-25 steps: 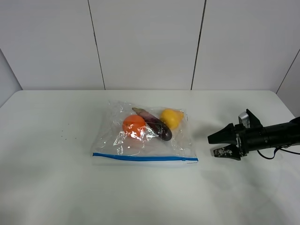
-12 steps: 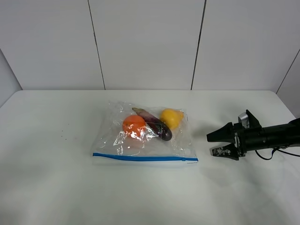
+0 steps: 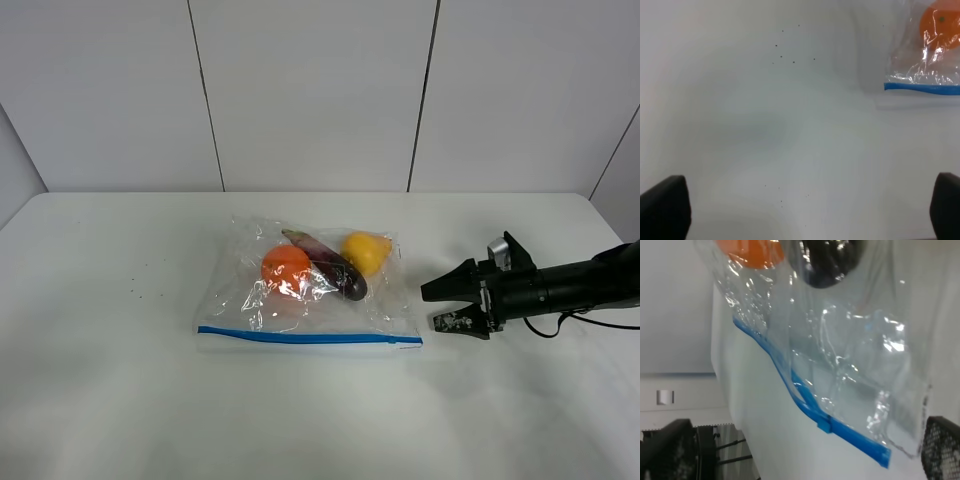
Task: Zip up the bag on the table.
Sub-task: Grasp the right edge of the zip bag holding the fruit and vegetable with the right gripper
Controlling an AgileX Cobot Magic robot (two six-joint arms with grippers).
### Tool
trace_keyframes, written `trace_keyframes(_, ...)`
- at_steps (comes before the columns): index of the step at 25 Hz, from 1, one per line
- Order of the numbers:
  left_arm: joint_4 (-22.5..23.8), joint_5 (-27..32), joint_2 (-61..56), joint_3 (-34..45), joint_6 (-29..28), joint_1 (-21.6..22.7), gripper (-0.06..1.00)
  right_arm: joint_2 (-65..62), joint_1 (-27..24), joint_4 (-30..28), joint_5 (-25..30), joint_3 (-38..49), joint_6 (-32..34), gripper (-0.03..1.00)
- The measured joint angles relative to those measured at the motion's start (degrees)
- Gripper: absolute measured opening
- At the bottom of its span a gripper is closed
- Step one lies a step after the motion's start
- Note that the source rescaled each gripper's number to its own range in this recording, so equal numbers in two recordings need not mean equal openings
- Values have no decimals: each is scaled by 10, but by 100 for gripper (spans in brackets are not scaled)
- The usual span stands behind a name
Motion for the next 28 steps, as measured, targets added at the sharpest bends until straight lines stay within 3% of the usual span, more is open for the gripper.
trace_keyframes(14, 0, 0, 0, 0, 0, 0, 100, 1, 53, 29, -5, 0, 3, 100)
trace_keyframes(28, 0, 0, 0, 0, 0, 0, 100, 1, 7, -21, -35, 0, 23, 100)
